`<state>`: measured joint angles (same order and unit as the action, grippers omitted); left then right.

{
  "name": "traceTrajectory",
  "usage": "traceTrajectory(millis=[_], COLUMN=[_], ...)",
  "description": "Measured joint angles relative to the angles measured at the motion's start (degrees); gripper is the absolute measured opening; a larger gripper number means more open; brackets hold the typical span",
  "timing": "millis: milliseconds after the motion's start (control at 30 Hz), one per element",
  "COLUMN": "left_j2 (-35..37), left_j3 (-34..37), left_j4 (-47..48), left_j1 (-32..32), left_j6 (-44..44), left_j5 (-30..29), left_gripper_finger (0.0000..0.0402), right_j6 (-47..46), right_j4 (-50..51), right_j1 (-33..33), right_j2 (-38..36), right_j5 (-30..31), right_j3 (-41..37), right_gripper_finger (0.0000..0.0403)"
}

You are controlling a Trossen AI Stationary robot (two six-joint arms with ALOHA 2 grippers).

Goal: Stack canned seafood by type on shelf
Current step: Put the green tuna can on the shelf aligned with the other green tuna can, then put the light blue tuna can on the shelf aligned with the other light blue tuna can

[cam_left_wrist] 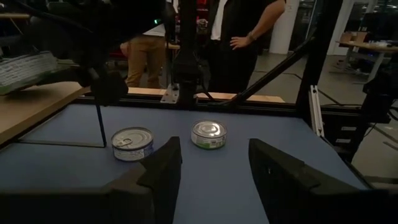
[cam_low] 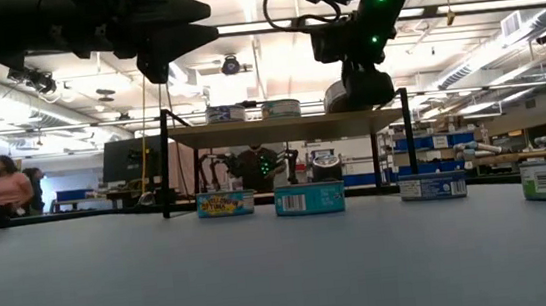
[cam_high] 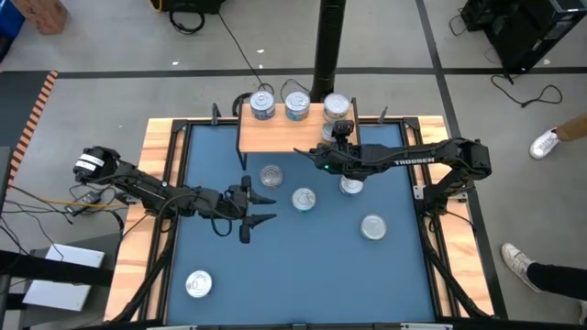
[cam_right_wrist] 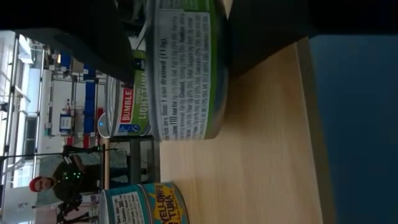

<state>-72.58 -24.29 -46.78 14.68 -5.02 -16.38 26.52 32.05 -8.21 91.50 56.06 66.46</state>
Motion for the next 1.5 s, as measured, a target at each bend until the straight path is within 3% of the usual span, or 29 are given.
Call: traceTrajectory(millis=[200,400,667,1100,1367,1500], left_j2=[0.0,0.0,0.0,0.0,-0.01,0.0], left_j3=[0.0,0.0,0.0,0.0,0.0,0.0], left_j4=[0.0,0.0,0.0,0.24,0.55,1.71], left_j1=[0.0,0.0,0.0,0.0,0.0,0.0], left_j6=[0.0,0.0,0.0,0.26,0.33,0.37], left_j5=[0.0,0.0,1.07,1.05,1.05,1.05], left_gripper_finger=[0.019,0.019,0.019,0.019,0.019,0.019], right_j6=[0.02,-0.21,-7.21,-9.46,-14.41,-21.84], right_j4=[0.0,-0.53,0.1,1.61,2.14,4.01], right_j1=[0.02,0.02,-0.5,-0.57,2.51,5.48], right_j2=[0.0,-0.42,-2.32,-5.17,-10.99,-13.75], right_j5=[0.17,-0.56,-7.61,-8.24,-8.51,-16.14], right_j3=[0.0,0.0,0.0,0.0,0.0,0.0], right_gripper_finger=[0.027,0.0271,0.0273,0.0268,0.025,0.022])
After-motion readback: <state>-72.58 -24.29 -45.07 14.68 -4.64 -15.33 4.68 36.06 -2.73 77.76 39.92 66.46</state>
